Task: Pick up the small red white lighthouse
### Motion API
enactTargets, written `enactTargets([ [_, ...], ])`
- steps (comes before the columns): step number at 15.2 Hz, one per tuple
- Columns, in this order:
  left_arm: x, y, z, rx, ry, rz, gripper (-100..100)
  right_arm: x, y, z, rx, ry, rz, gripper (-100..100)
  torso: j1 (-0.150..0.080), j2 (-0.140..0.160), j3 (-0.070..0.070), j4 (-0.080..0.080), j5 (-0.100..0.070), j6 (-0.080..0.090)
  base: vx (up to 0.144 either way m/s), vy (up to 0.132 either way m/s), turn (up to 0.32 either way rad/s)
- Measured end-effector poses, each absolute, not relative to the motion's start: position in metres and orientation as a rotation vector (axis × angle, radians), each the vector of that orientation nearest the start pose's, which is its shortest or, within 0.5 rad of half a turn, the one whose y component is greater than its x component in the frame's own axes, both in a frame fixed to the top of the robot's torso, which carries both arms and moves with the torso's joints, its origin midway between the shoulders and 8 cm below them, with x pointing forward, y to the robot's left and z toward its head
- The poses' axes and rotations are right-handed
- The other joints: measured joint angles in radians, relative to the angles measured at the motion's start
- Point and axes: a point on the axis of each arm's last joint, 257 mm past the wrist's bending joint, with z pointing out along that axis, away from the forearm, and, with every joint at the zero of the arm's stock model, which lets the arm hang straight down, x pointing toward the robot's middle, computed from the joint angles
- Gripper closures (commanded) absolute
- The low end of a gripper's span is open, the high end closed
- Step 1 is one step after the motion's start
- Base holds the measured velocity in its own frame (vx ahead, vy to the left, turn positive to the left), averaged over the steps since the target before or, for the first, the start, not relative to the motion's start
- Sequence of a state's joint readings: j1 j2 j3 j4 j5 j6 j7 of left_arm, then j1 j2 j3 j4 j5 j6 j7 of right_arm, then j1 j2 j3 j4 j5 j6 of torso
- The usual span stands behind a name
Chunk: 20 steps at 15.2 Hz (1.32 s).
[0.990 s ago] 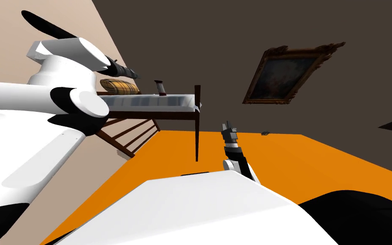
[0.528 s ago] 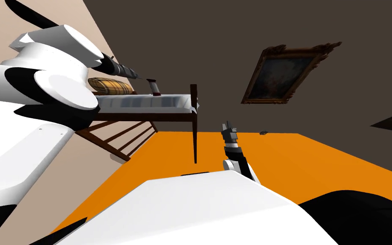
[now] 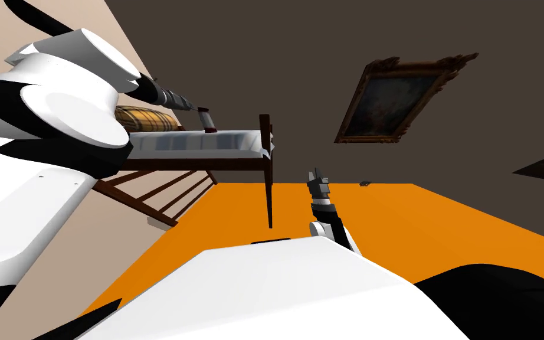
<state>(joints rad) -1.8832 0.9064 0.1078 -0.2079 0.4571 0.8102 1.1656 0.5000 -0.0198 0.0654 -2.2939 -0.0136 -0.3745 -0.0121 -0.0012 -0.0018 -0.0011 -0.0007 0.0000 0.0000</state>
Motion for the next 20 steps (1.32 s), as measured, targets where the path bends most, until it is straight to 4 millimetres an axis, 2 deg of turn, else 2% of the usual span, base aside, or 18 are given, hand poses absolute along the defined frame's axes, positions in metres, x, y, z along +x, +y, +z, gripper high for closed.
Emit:
enactTargets([
  [1,0.653,0.456,0.357,-2.190,-0.079,-2.034,-100,0.364,-0.259,0.005,0.756,0.699,1.361,0,-0.003,-0.001,0.000,0.001,-0.002,0.000,0.116,-0.046,-0.049],
  [2,0.653,0.455,0.364,-2.172,-0.075,-2.049,-100,0.364,-0.259,0.005,0.756,0.699,1.362,0,-0.003,-0.003,-0.002,-0.001,-0.001,0.000,0.093,-0.042,-0.013],
  [7,0.660,0.458,0.321,-2.305,-0.129,-1.975,-100,0.364,-0.259,0.005,0.756,0.699,1.361,0,0.001,-0.001,-0.001,0.000,0.000,0.000,0.032,-0.008,-0.015],
  [9,0.660,0.456,0.313,-2.340,-0.137,-1.956,-100,0.364,-0.259,0.005,0.756,0.699,1.361,0,0.000,-0.002,-0.001,-0.001,0.000,0.000,0.028,-0.002,-0.009],
  [10,0.660,0.456,0.313,-2.340,-0.137,-1.956,100,0.364,-0.259,0.005,0.756,0.699,1.361,0,0.000,-0.001,-0.001,0.000,0.000,0.000,0.006,-0.001,0.000],
  [15,0.660,0.455,0.313,-2.342,-0.135,-1.956,100,0.364,-0.259,0.005,0.756,0.699,1.362,0,0.003,-0.001,-0.001,-0.001,0.001,0.000,0.001,0.000,-0.002],
  [16,0.660,0.455,0.313,-2.342,-0.135,-1.956,-100,0.364,-0.259,0.005,0.756,0.699,1.362,0,0.003,-0.001,-0.001,-0.001,0.001,0.000,0.070,0.038,-0.024],
  [20,0.652,0.458,0.317,-2.362,-0.148,-1.941,-100,0.364,-0.259,0.005,0.756,0.700,1.361,0,0.009,-0.013,-0.008,-0.004,0.002,0.000,0.157,0.069,-0.024],
])
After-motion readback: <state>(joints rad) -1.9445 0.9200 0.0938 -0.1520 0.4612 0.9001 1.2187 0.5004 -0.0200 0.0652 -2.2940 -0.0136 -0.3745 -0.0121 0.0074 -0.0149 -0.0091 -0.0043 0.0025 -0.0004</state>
